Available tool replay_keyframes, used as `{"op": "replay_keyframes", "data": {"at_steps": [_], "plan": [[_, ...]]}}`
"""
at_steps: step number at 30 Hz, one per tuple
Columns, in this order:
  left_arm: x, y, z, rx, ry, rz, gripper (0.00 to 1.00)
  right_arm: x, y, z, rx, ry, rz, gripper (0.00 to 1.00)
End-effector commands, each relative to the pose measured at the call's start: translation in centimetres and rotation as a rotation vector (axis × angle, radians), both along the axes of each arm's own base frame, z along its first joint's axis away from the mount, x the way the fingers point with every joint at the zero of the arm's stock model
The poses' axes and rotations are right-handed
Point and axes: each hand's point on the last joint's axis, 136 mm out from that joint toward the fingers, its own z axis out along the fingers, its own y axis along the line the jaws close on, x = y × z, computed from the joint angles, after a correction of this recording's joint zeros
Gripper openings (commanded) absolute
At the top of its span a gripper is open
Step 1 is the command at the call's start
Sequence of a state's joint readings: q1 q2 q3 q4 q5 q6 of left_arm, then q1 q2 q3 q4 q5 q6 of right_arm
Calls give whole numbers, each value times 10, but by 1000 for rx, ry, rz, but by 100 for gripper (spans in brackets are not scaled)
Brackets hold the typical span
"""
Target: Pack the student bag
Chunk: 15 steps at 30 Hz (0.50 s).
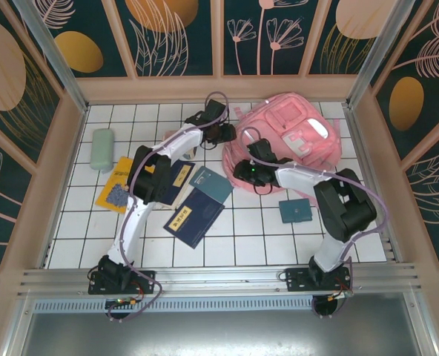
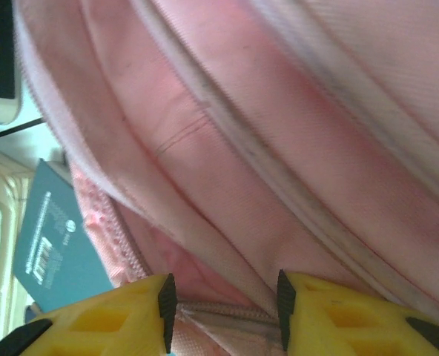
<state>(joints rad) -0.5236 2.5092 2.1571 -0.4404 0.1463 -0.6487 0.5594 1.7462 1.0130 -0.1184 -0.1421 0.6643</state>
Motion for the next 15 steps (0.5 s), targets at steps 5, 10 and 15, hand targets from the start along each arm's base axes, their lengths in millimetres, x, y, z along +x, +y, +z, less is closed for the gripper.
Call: {"op": "replay_keyframes", "data": {"at_steps": [5,10,15], "plan": [[-6,8,47,13,-50,-25,52,3,13,8,-44,11,55,44],[-24,32,96,32,-131,15,61,11,3,33,-103,-64,54,46],[-54,90,121,83,-205,123,67,12,10,57,-66,-115,64,47]]}}
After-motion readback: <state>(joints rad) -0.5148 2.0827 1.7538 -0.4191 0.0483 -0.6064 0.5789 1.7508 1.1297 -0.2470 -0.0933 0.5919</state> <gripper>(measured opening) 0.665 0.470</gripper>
